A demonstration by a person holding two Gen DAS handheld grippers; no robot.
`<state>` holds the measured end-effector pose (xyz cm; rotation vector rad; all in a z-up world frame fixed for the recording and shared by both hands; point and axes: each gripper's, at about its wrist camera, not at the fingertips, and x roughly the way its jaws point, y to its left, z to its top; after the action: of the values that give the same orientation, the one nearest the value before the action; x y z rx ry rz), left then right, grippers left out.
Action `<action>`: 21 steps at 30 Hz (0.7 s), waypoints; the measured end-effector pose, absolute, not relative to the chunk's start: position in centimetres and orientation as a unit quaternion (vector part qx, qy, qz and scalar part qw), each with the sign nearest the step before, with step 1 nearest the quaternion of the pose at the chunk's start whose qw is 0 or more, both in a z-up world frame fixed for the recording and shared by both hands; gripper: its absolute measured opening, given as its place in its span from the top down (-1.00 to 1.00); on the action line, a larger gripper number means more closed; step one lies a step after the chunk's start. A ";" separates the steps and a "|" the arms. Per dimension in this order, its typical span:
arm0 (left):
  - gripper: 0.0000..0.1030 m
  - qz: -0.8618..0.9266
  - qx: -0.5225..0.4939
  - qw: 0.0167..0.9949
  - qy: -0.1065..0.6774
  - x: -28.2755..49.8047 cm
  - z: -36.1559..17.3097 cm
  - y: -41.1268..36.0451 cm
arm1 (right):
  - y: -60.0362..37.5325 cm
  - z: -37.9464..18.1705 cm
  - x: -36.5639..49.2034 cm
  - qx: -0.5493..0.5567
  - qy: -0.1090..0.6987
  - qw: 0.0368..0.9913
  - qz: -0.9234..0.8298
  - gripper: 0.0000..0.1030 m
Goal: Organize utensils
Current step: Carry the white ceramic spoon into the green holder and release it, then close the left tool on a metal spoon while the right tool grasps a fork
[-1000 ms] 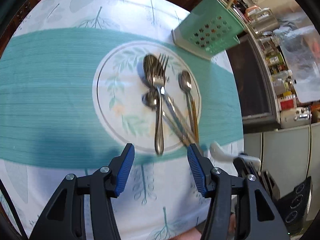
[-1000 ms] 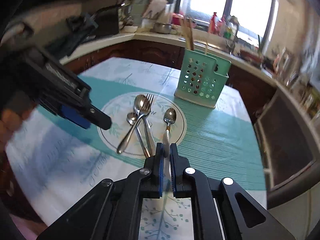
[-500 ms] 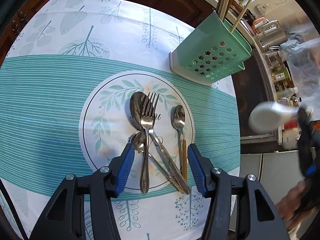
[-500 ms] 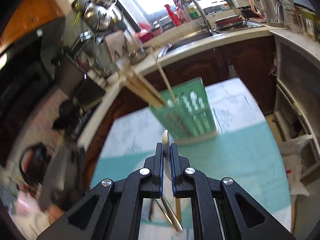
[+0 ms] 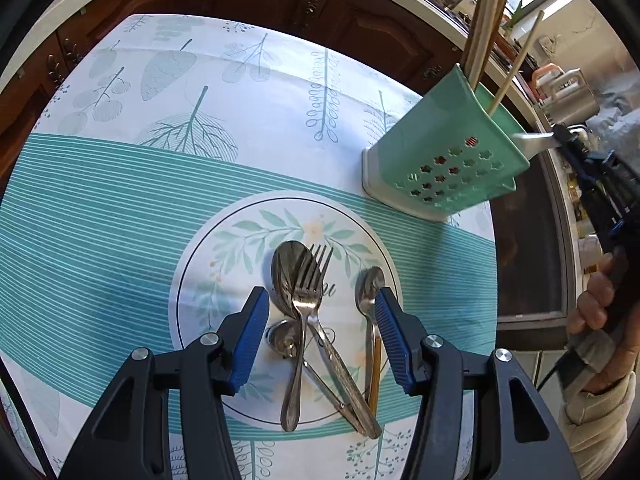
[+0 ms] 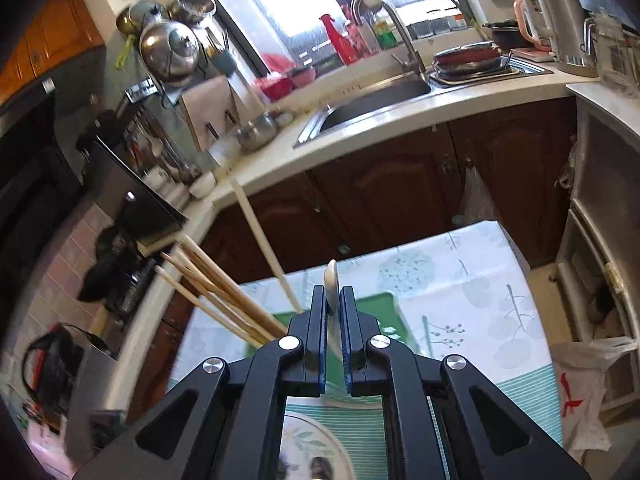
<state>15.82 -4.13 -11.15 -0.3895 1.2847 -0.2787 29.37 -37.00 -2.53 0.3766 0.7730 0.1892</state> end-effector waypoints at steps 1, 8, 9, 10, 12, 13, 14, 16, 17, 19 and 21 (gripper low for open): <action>-0.03 -0.125 -0.180 0.775 0.592 15.9 -11.2 -4.2 | -36.6 -3.6 29.6 0.168 0.380 0.905 0.089 0.89; -0.03 -0.109 -0.161 0.778 0.597 15.4 -12.2 -4.7 | -34.5 -7.4 30.9 0.097 0.415 0.899 0.098 0.87; -0.03 -0.108 -0.159 0.777 0.600 15.4 -12.5 -4.8 | -34.4 -7.6 31.1 0.090 0.415 0.900 0.100 0.86; -0.03 -0.107 -0.157 0.775 0.602 15.4 -12.8 -4.8 | -33.6 -8.1 30.5 0.086 0.414 0.900 0.101 0.84; -0.03 -0.106 -0.154 0.774 0.605 15.4 -13.2 -4.9 | -32.9 -8.2 29.4 0.087 0.405 0.904 0.108 0.73; -0.03 -0.105 -0.152 0.773 0.606 15.5 -13.4 -4.9 | -32.9 -8.0 29.3 0.087 0.399 0.906 0.111 0.72; -0.04 -0.106 -0.152 0.773 0.607 15.5 -13.6 -4.9 | -32.5 -8.2 28.3 0.085 0.394 0.908 0.112 0.71; -0.04 -0.108 -0.154 0.770 0.609 15.6 -14.0 -4.9 | -32.2 -8.0 27.2 0.085 0.389 0.911 0.112 0.70; -0.04 -0.109 -0.156 0.769 0.611 15.6 -14.2 -4.9 | -32.3 -7.7 26.9 0.088 0.385 0.912 0.114 0.70; -0.03 -0.112 -0.159 0.765 0.613 15.7 -14.5 -4.8 | -32.5 -6.9 26.1 0.096 0.379 0.914 0.113 0.70; -0.03 -0.115 -0.160 0.764 0.615 15.9 -14.6 -4.7 | -32.8 -5.9 25.2 0.104 0.374 0.915 0.111 0.70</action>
<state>15.90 -4.68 -14.63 -0.3468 1.3359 -0.2493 25.19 -32.79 -5.90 0.2141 0.7694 0.2280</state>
